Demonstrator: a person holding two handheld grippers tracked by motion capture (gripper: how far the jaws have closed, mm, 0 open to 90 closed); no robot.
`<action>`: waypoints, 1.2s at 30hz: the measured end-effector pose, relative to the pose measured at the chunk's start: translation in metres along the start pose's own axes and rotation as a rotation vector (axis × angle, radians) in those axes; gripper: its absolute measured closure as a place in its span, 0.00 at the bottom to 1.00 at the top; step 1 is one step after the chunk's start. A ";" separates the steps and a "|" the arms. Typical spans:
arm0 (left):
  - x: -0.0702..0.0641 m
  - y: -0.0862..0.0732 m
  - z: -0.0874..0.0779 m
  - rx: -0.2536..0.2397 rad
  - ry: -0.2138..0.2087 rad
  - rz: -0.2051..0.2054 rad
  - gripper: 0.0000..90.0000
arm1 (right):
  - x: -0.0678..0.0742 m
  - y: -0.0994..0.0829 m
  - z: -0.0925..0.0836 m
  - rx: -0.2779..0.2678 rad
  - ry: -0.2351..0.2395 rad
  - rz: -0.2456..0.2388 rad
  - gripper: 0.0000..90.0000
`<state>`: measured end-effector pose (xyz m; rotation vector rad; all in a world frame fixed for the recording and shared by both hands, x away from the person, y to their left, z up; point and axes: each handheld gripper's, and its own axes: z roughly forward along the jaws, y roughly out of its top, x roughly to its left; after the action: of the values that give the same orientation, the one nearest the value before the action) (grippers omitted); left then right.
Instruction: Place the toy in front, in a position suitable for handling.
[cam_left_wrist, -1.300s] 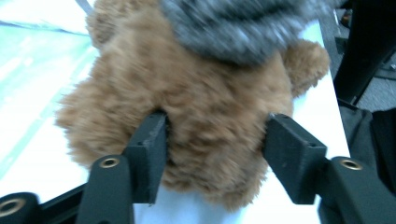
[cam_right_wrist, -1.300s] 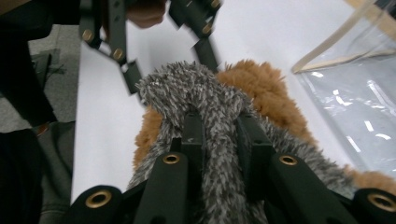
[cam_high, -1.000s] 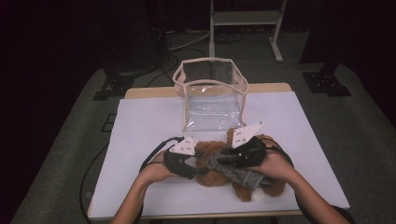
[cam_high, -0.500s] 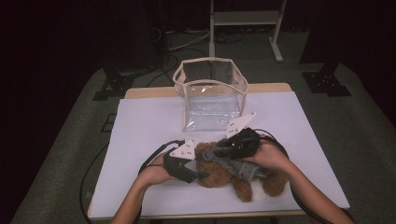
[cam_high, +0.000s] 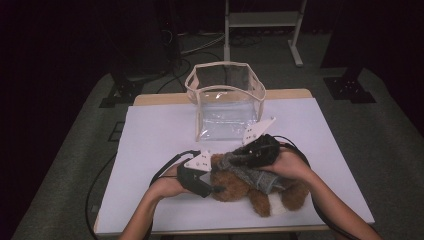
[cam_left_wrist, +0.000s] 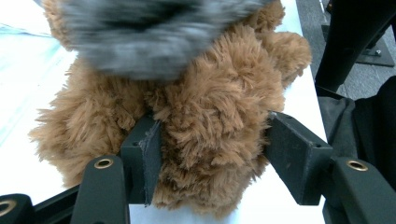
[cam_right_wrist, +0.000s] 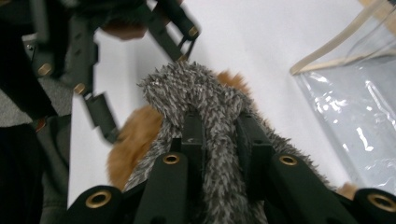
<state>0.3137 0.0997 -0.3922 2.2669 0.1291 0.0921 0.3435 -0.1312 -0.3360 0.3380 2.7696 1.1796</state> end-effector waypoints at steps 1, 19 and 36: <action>-0.001 0.000 0.000 -0.002 -0.003 -0.004 0.43 | -0.003 0.002 0.001 0.002 -0.001 -0.010 0.83; -0.003 0.007 0.003 -0.004 0.018 0.004 0.43 | -0.010 -0.007 0.002 0.008 0.010 0.043 0.83; -0.004 0.008 0.001 0.019 0.003 0.008 0.42 | -0.029 -0.024 -0.023 0.009 -0.035 0.105 0.83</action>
<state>0.3104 0.0936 -0.3872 2.2861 0.1235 0.0991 0.3630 -0.1707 -0.3367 0.5058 2.7577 1.1721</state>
